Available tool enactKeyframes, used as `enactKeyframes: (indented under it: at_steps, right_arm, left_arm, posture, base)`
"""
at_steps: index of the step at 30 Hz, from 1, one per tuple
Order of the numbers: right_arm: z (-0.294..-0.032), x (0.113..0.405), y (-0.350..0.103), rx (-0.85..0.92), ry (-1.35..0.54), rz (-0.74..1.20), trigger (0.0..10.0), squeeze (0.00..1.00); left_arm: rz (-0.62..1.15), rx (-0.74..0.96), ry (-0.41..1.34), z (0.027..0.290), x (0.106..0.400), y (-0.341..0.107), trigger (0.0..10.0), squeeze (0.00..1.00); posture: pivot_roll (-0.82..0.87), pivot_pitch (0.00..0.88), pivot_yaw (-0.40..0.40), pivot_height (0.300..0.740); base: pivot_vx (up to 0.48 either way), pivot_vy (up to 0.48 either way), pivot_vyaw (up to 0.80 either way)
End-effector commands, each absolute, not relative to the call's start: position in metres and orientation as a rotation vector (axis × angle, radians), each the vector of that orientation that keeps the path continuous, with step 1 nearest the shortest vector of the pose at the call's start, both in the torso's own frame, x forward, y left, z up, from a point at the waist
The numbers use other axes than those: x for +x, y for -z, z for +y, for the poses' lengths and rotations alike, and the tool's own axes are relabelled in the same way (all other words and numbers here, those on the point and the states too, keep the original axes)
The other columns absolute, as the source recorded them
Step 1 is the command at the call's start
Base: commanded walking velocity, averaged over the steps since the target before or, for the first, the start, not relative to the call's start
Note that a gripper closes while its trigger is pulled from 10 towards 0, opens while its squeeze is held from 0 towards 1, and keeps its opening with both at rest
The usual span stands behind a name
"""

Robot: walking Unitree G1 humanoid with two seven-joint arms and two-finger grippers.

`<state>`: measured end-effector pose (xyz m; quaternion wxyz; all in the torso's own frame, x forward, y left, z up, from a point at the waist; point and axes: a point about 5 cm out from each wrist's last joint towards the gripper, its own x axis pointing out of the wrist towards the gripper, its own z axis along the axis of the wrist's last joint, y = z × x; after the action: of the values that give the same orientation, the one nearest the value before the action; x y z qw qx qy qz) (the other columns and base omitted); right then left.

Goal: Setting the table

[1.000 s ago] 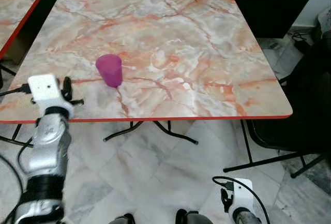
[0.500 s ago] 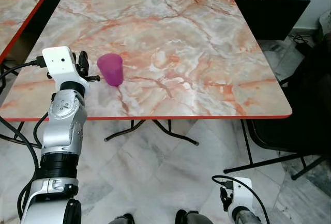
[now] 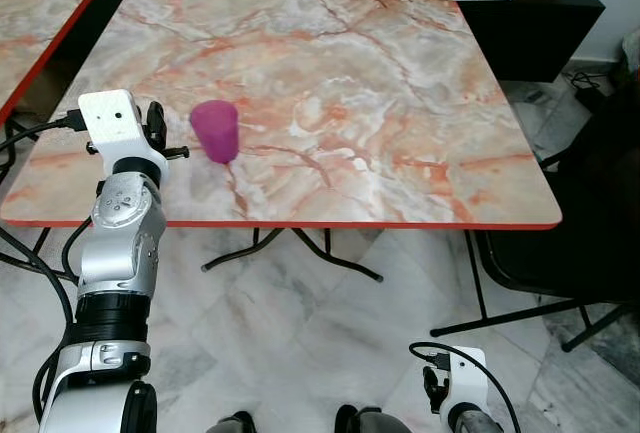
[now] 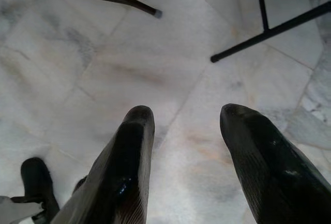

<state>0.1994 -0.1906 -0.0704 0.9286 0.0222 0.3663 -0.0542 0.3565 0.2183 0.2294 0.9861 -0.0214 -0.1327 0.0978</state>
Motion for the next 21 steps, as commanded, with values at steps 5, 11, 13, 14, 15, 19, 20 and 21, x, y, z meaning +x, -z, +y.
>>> enactKeyframes:
  at_steps: [5, 11, 13, 14, 15, 19, 20, 21]
  right_arm:
    - [-0.1942, 0.1902, 0.0751, 0.057, 0.127, 0.781, 10.0, 0.0]
    - [-0.1945, 0.1904, 0.0751, 0.058, 0.125, 0.785, 10.0, 0.0]
    - [-0.1945, 0.1905, 0.0751, 0.059, 0.127, 0.785, 10.0, 0.0]
    - [-0.1945, 0.1906, 0.0751, 0.059, 0.127, 0.786, 10.0, 0.0]
    - [-0.1945, 0.1906, 0.0751, 0.06, 0.127, 0.785, 10.0, 0.0]
    - [-0.1946, 0.1908, 0.075, 0.05, 0.123, 0.786, 10.0, 0.0]
    - [-0.1949, 0.1911, 0.0748, 0.042, 0.119, 0.786, 10.0, 0.0]
    - [-0.1949, 0.1911, 0.0748, 0.039, 0.117, 0.788, 10.0, 0.0]
  left_arm:
    - [-0.226, -0.02, -0.238, 0.226, 0.3578, -0.226, 10.0, 0.0]
    - [-0.226, -0.002, -0.211, 0.2231, 0.3587, -0.2285, 10.0, 0.0]
    - [-0.225, -0.005, -0.218, 0.2236, 0.3585, -0.2286, 10.0, 0.0]
    - [-0.224, -0.006, -0.221, 0.224, 0.3584, -0.2286, 10.0, 0.0]
    - [-0.223, -0.004, -0.222, 0.2243, 0.3582, -0.2286, 10.0, 0.0]
    - [-0.223, -0.005, -0.251, 0.2288, 0.357, -0.2283, 10.0, 0.0]
    - [-0.224, -0.003, -0.25, 0.2292, 0.357, -0.2286, 10.0, 0.0]
    - [-0.224, -0.003, -0.249, 0.2293, 0.357, -0.2286, 10.0, 0.0]
  posture:
    - [-0.05, 0.161, -0.058, 0.74]
    - [-0.04, 0.172, -0.061, 0.74]
    - [-0.05, 0.177, -0.063, 0.74]
    - [-0.05, 0.179, -0.063, 0.74]
    - [-0.05, 0.179, -0.063, 0.74]
    - [-0.05, 0.179, -0.063, 0.74]
    - [-0.05, 0.181, -0.065, 0.74]
    - [-0.05, 0.181, -0.065, 0.74]
  base:
    - [0.0, -0.048, 0.0]
    - [0.0, 0.0, 0.0]
    - [0.0, 0.0, 0.0]
    - [0.0, 0.0, 0.0]
    - [0.0, 0.0, 0.0]
    - [0.0, -0.085, 0.0]
    - [0.0, -0.442, 0.0]
    - [0.0, -0.446, 0.0]
